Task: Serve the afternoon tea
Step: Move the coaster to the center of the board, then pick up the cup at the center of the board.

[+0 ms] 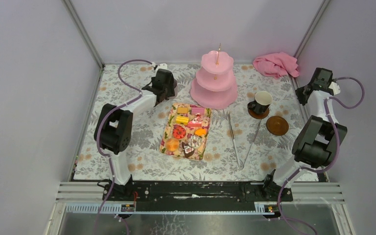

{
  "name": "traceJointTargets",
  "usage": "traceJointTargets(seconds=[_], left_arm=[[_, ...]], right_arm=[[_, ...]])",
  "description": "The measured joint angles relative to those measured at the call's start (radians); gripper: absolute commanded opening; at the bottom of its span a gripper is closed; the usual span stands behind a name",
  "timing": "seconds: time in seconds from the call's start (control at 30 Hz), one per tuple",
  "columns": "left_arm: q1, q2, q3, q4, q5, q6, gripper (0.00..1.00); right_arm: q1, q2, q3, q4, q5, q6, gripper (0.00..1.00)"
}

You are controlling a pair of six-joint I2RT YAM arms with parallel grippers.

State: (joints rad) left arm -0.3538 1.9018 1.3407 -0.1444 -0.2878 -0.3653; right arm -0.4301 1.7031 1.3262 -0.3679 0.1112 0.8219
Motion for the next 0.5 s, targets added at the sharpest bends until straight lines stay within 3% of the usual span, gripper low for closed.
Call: traceJointTargets(seconds=[0.5], left_arm=[[0.000,0.049,0.030,-0.029,0.001,0.000,0.58]], right_arm=[[0.013,-0.049,0.000,0.014,-0.001,0.010,0.28]])
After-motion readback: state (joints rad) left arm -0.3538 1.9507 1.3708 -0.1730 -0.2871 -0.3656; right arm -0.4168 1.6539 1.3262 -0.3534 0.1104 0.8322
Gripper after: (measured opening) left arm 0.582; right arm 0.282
